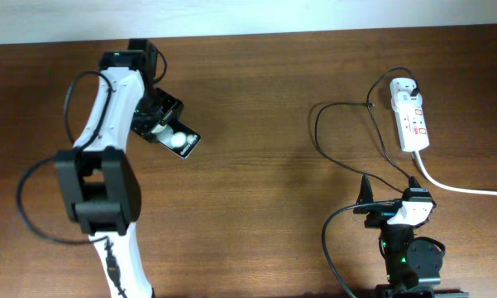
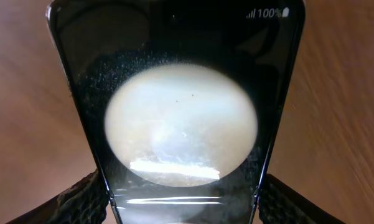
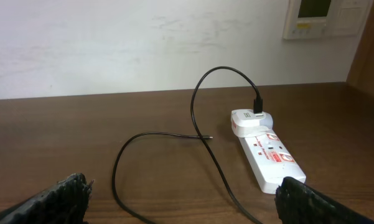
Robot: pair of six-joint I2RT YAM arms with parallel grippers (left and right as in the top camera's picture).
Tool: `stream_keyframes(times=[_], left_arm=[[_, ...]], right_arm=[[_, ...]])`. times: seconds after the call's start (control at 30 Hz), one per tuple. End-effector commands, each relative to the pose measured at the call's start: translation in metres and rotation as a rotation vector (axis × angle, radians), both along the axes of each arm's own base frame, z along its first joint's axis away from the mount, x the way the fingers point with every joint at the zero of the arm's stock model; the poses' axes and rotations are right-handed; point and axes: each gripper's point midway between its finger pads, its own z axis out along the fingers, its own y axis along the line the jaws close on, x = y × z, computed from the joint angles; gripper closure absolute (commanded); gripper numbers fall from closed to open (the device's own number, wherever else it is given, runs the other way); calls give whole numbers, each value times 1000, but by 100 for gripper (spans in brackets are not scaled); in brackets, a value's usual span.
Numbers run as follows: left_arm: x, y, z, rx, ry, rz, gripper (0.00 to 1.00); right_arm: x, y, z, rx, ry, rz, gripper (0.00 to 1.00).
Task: Plug charger to phone and switch on socket
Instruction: 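Reach the left gripper down to the black phone and grasp it, then lift the phone with the left gripper toward the table center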
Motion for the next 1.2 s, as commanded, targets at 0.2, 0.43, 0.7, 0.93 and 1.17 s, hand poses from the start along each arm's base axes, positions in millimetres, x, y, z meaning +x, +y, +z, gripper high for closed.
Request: stream_keyframes(times=[0.2, 0.43, 0.7, 0.93, 1.17], left_arm=[[-84, 11, 194, 48, -318, -118, 48], [-196, 26, 277, 124, -528, -164, 50], [-227, -3, 211, -69, -670, -134, 47], [-141, -89, 105, -581, -661, -310, 50], [-138, -143, 118, -1155, -477, -330, 49]], right_arm=[[0, 2, -3, -1, 6, 10, 1], [0, 2, -3, -1, 6, 10, 1], [0, 2, -3, -1, 6, 10, 1], [0, 2, -3, -1, 6, 10, 1], [0, 2, -3, -1, 6, 10, 1]])
